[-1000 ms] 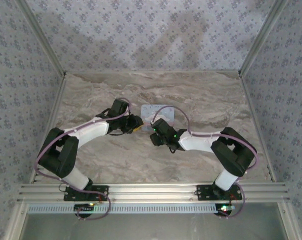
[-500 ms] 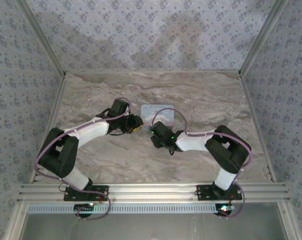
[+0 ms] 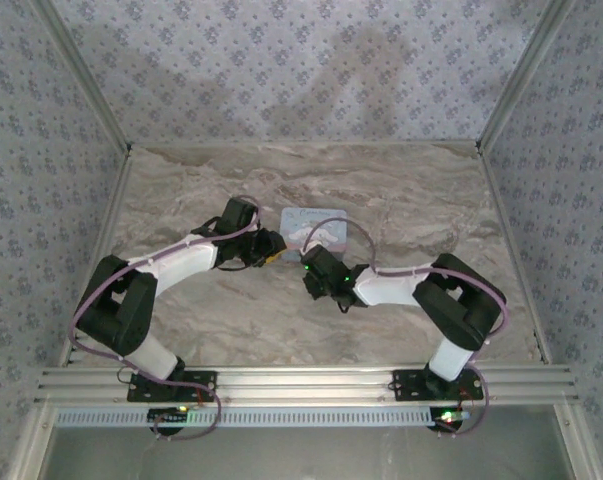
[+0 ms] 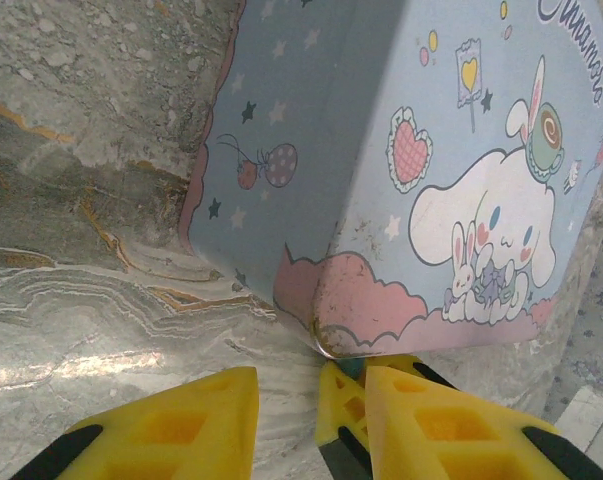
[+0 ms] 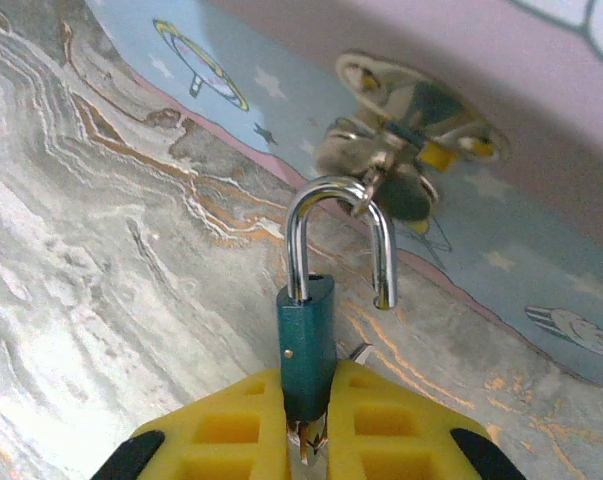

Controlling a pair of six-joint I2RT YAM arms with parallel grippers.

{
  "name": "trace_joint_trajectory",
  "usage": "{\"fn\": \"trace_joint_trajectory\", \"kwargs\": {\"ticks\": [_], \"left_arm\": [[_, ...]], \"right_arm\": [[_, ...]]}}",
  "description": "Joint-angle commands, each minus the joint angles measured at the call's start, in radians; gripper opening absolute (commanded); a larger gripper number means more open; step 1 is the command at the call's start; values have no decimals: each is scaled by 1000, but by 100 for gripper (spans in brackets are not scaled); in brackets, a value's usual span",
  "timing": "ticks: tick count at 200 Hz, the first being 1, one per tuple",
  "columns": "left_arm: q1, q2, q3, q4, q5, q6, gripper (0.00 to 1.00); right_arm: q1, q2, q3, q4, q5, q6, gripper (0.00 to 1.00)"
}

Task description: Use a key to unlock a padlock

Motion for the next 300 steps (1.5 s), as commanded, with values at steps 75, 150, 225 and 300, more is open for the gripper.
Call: {"fn": "trace_joint_trajectory", "kwargs": {"ticks": [75, 150, 225, 300], "left_arm": [[17, 36, 23, 52, -31, 4, 34], [40, 64, 55, 52, -50, 31, 35], [49, 127, 103, 45, -28, 59, 35], [45, 163, 116, 52, 16, 56, 35]], "right_arm": [[9, -72, -36, -133, -37, -128, 0], [-5, -84, 12, -225, -103, -296, 0], [-17, -90, 37, -232, -123, -374, 0], [-4, -67, 76, -239, -133, -441, 0]]}}
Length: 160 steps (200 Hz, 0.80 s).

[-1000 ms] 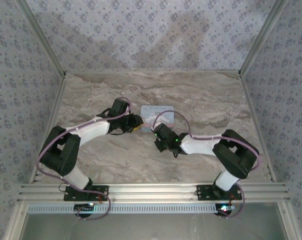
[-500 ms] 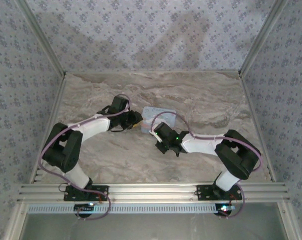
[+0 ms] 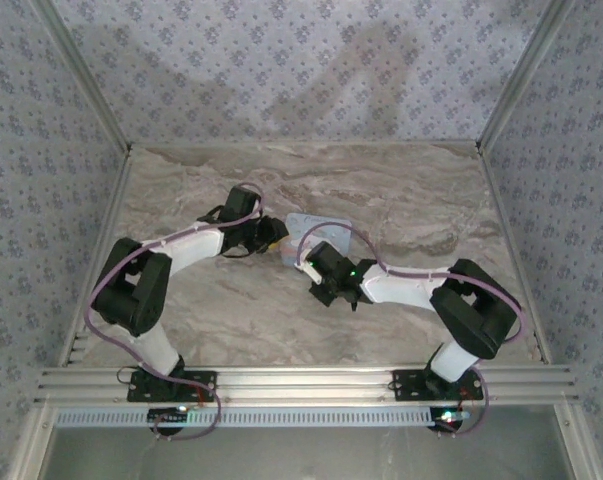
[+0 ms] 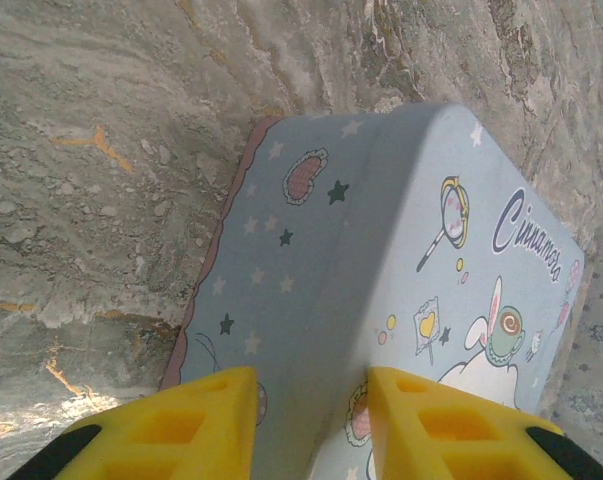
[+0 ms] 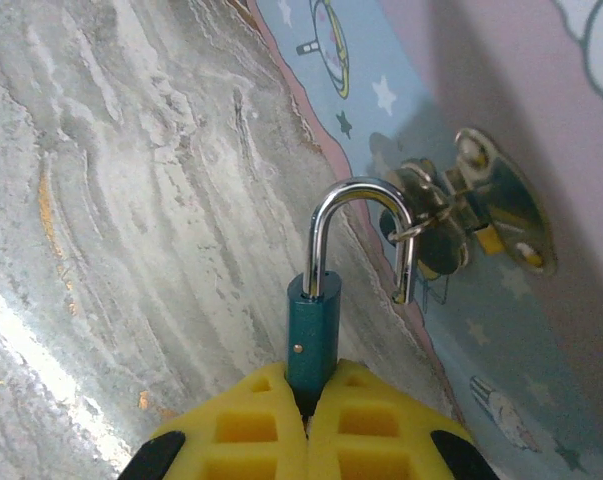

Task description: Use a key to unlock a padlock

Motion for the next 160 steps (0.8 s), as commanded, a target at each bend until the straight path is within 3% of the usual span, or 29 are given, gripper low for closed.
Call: {"fn": "trace_joint_trajectory", "kwargs": {"ticks": [1, 160], "left_arm": [[2, 22, 5, -7, 8, 14, 35], [-22, 30, 1, -1, 20, -1, 35]], "right_arm": [[12, 7, 34, -35, -23, -46, 0], [28, 5, 44, -9, 23, -91, 0]]}}
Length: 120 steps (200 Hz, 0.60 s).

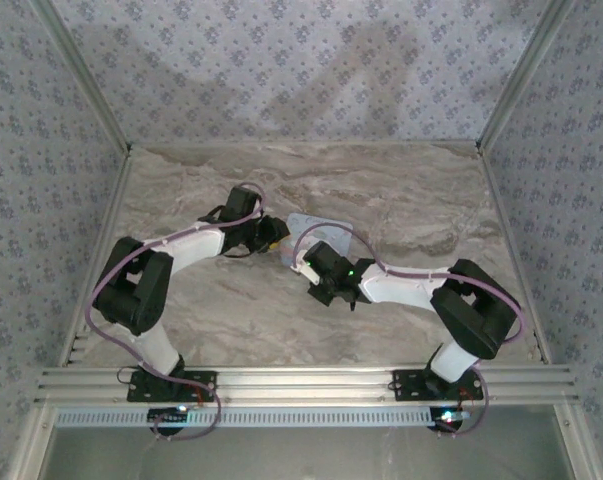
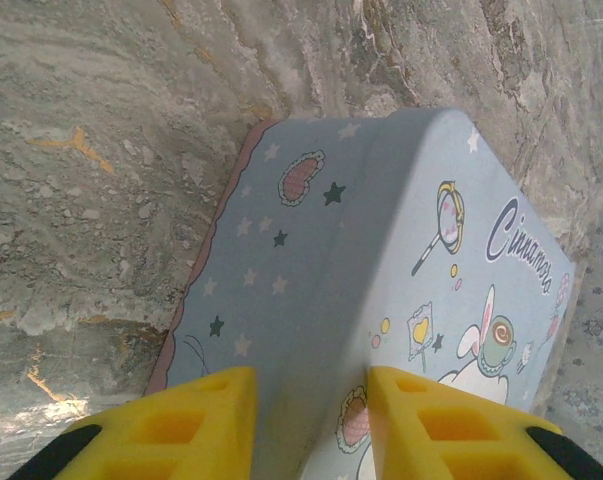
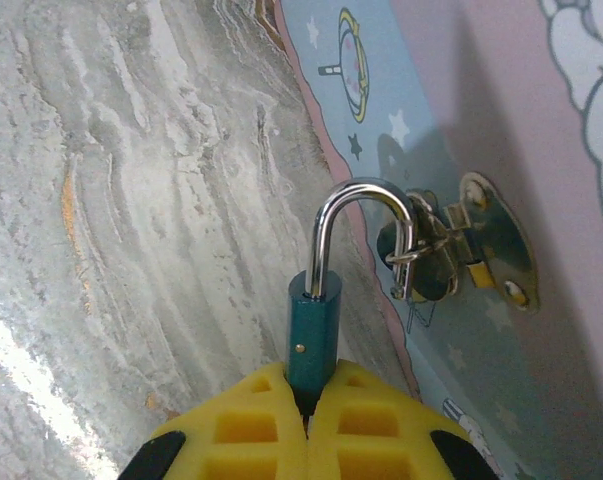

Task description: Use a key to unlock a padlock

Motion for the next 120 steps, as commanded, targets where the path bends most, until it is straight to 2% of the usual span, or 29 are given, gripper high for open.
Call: {"fn": "trace_joint_trajectory", "kwargs": {"ticks": [1, 120], "left_arm": [[-17, 23, 1, -16, 9, -1, 35], [-27, 1, -10, -8, -7, -16, 35]], "right_arm": [[14, 5, 30, 0, 11, -27, 0], [49, -2, 42, 20, 19, -37, 0]]}}
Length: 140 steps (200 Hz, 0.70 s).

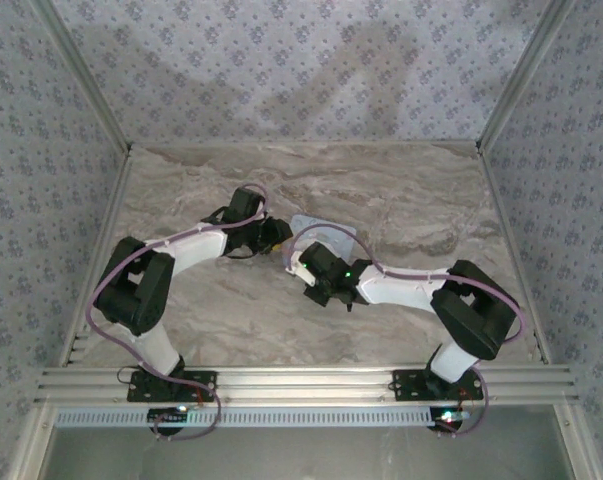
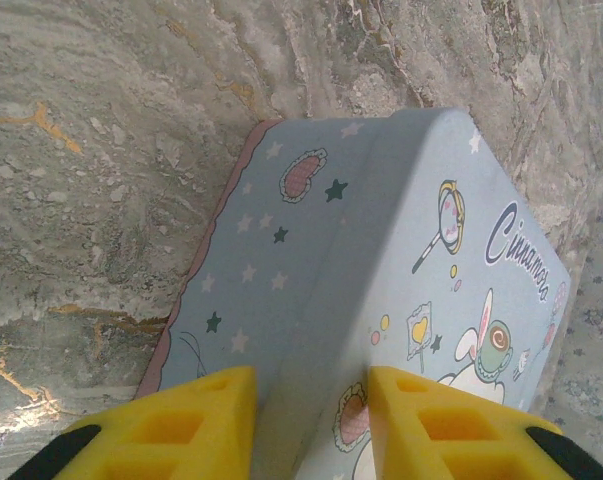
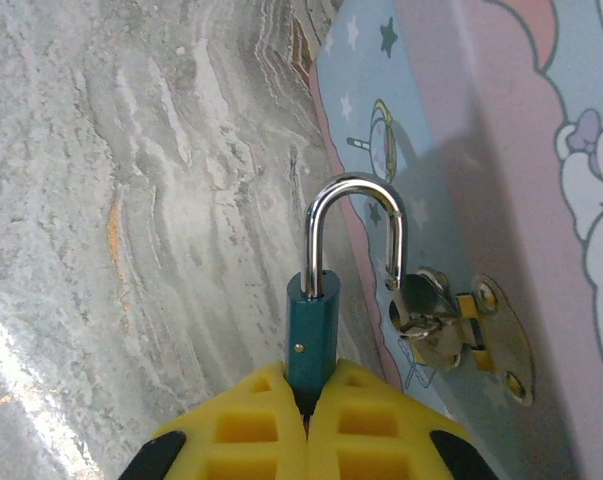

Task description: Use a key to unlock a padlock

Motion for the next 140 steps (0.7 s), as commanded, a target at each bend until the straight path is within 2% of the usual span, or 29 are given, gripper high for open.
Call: {"fn": "trace_joint_trajectory", "kwargs": {"ticks": [1, 108, 121, 140], "left_arm": [[-6, -1, -11, -16, -8, -8, 35], [53, -196, -128, -39, -88, 24, 38], [53, -227, -147, -48, -101, 30, 46], [53, -271, -171, -69, -120, 38, 47]], "right_arm": [[19, -3, 25, 13, 12, -13, 0], [46, -152, -5, -9, 52, 63, 0], [45, -180, -15, -12, 59, 74, 0], [41, -227, -28, -25, 67, 102, 0]]}}
